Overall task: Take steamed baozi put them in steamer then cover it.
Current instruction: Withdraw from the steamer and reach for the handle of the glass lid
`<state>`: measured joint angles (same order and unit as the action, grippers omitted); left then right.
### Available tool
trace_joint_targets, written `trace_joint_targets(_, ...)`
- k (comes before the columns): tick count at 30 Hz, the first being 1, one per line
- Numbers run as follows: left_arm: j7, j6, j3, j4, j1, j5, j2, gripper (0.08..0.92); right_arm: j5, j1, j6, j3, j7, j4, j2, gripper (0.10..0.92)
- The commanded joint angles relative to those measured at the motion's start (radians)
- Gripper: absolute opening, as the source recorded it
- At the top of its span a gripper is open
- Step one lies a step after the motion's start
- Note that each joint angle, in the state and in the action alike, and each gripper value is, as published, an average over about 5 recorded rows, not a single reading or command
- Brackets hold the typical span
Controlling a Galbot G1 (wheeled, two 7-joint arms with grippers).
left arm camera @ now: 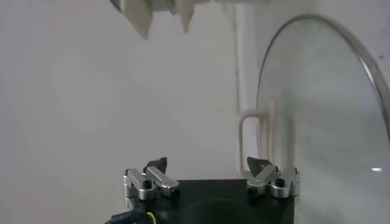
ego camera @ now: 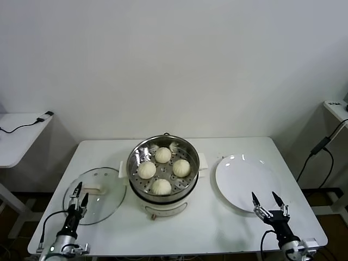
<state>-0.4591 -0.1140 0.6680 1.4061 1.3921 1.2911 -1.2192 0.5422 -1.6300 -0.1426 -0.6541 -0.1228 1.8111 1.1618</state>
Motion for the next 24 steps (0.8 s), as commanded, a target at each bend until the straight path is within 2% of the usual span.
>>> trace_joint_targets(1, 0.015, 0.017, -0.011, -0.073, -0.073, 0.03, 0.01, 0.823, -0.002, -0.013, -0.002, -0.009, 0.002, 0.021, 0.01, 0.823)
trace_joint_targets(12, 0.026, 0.026, -0.041, -0.114, -0.129, 0.032, 0.008, 0.807, -0.011, -0.023, -0.005, -0.016, 0.005, 0.014, 0.026, 0.823)
trace_joint_targets(24, 0.014, 0.019, -0.045, -0.17, -0.14, 0.033, 0.002, 0.481, -0.031, -0.019, -0.005, -0.003, 0.006, 0.012, 0.041, 0.823)
